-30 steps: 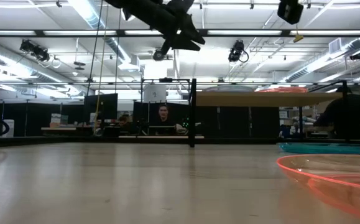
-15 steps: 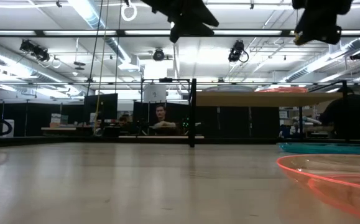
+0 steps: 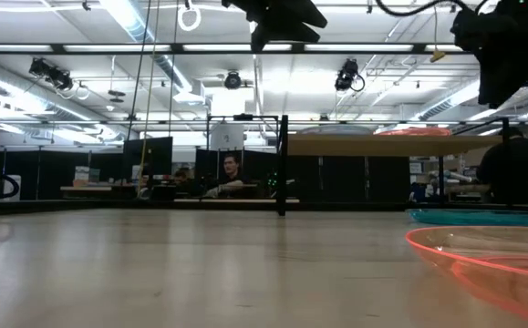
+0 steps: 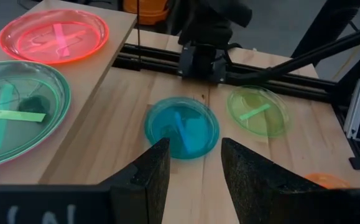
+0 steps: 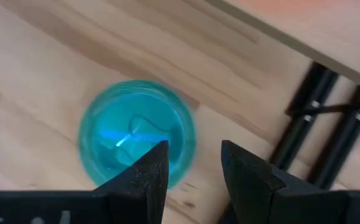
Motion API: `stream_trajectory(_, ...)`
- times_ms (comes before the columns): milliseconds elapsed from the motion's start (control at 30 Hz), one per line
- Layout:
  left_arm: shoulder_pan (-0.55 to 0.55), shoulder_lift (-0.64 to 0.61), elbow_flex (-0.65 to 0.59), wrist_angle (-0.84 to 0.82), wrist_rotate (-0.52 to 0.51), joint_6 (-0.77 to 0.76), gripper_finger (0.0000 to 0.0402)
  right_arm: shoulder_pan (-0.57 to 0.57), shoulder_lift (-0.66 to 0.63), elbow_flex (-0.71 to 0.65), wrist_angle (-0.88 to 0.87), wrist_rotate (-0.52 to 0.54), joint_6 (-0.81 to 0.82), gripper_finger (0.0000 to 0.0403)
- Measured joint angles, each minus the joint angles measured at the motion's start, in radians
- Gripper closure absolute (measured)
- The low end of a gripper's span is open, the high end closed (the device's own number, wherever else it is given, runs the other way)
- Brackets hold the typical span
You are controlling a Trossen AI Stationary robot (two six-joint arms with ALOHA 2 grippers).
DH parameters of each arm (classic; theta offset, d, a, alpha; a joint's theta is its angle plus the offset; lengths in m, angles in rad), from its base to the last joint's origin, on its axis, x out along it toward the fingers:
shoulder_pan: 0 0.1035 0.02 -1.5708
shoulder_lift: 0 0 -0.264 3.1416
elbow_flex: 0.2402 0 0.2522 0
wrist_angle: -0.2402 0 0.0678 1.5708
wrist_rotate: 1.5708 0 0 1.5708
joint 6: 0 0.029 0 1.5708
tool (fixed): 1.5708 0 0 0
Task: Place and stack plates onto a shelf
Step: Stack the blue plate on top of the orange plate on the shelf
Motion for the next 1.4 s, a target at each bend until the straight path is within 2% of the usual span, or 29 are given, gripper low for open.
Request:
stream_trajectory(200,0.001,0.0,0.0,0.0,0.0,0.0,0.0251,-0.109,0.012,0.0,0.005,-0.087,-0.111,0.0249)
stream_trajectory(467,0.001,0.0,0.0,-0.002,0.0,0.0,0.0251,-0.262,0.041,-0.001,-0.003,-0.142,-0.265,0.0249)
stream_trajectory(700,0.001,0.001,-0.001,-0.007,0.0,-0.001,0.0251,-0.362,0.028,-0.12,0.071,-0.214,-0.363,0.0249)
stream_trajectory(800,0.001,0.001,-0.001,-0.007,0.0,-0.001,0.0251,-0.391,0.022,-0.159,0.117,-0.254,-0.402,0.0249)
stream_trajectory(900,0.001,0.001,-0.001,-0.007,0.0,-0.001,0.0251,-0.413,0.02,-0.166,0.187,-0.265,-0.434,0.0251)
stream_trajectory(1100,0.001,0.001,-0.001,-0.008,0.0,-0.001,0.0251,-0.444,0.033,-0.171,0.22,-0.268,-0.444,0.0251)
stream_trajectory(1400,0.0,0.001,-0.001,-0.008,0.0,-0.002,0.0251,-0.447,0.134,-0.171,0.269,-0.288,-0.514,0.0251)
